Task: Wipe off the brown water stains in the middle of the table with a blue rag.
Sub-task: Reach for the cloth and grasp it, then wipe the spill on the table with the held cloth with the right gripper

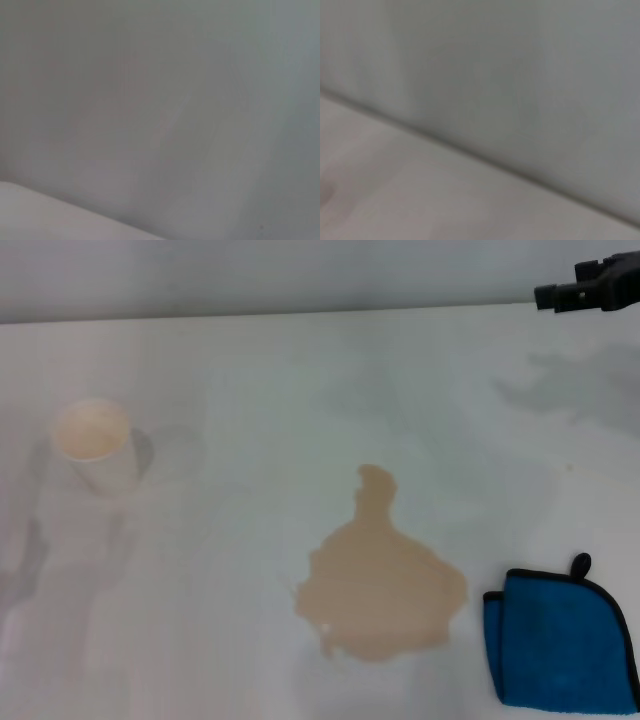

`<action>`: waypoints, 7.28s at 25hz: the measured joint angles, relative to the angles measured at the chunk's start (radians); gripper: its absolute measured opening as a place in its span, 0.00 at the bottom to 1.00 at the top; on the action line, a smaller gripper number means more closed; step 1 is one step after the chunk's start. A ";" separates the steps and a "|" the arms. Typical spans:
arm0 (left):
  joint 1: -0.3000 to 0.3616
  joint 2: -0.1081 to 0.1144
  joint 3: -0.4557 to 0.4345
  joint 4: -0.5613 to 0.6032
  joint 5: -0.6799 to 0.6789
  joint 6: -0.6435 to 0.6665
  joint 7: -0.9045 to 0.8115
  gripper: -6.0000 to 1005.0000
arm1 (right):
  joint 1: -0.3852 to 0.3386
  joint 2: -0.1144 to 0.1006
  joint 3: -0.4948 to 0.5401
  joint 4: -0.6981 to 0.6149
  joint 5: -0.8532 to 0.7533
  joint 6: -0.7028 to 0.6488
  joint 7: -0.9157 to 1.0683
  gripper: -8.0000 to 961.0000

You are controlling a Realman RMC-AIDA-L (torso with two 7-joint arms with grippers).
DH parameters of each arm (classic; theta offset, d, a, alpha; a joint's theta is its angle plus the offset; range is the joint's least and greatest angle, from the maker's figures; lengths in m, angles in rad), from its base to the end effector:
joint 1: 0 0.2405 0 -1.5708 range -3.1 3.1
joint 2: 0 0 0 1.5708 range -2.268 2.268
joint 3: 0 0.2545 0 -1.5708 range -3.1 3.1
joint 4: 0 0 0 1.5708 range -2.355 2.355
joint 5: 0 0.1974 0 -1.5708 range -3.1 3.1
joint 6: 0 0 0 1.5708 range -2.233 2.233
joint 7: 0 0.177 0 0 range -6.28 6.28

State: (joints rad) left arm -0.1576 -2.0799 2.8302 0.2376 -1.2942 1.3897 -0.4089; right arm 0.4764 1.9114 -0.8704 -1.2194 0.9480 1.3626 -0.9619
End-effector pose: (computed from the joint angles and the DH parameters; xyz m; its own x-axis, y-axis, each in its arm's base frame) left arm -0.3509 0.2483 -0.0252 0.4149 0.0243 0.9095 0.9079 -0.0759 -0.4122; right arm 0.2571 0.3938 0.1079 0.7407 -0.5649 -0.3636 -0.6653 -0.5415 -0.5140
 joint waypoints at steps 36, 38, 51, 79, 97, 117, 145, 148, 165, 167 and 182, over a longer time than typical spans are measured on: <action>-0.064 0.003 -0.002 -0.048 -0.074 0.005 -0.004 0.89 | -0.134 0.108 -0.842 -0.484 -0.543 0.457 0.642 0.78; -0.065 0.003 -0.002 -0.048 -0.074 0.003 -0.004 0.89 | -0.141 0.109 -0.866 -0.480 -0.541 0.448 0.651 0.77; -0.080 0.005 -0.002 -0.048 -0.074 -0.004 -0.004 0.89 | -0.148 0.105 -0.988 -0.402 -0.535 0.372 0.705 0.75; -0.079 0.003 -0.002 -0.049 -0.074 -0.004 -0.004 0.89 | -0.160 0.101 -0.991 -0.358 -0.545 0.357 0.695 0.51; -0.086 0.003 -0.002 -0.049 -0.074 0.001 -0.004 0.89 | -0.159 0.101 -0.995 -0.355 -0.544 0.353 0.686 0.45; -0.090 0.003 -0.002 -0.049 -0.074 0.002 -0.004 0.89 | -0.154 0.101 -0.998 -0.342 -0.543 0.352 0.697 0.26; -0.132 0.006 0.001 -0.061 -0.068 -0.004 -0.004 0.88 | -0.107 0.106 -1.028 -0.286 -0.529 0.366 0.785 0.22; -0.133 0.006 0.000 -0.061 -0.068 -0.004 -0.004 0.88 | -0.103 0.106 -1.032 -0.285 -0.527 0.362 0.783 0.22; -0.139 0.006 -0.002 -0.063 -0.074 -0.004 -0.004 0.88 | -0.084 0.106 -1.002 -0.290 -0.514 0.328 0.731 0.07; -0.141 0.006 -0.002 -0.063 -0.075 -0.004 -0.004 0.88 | -0.080 0.107 -1.006 -0.290 -0.487 0.314 0.716 0.07; -0.156 0.006 -0.002 -0.063 -0.086 -0.006 -0.004 0.88 | -0.025 0.111 -1.062 -0.237 -0.309 0.229 0.591 0.07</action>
State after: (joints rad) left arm -0.3138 -2.0740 2.8286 0.1748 -1.3806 1.3837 -0.4126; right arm 0.4516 2.0229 -1.9327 -1.4564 0.6395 1.5913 -0.3711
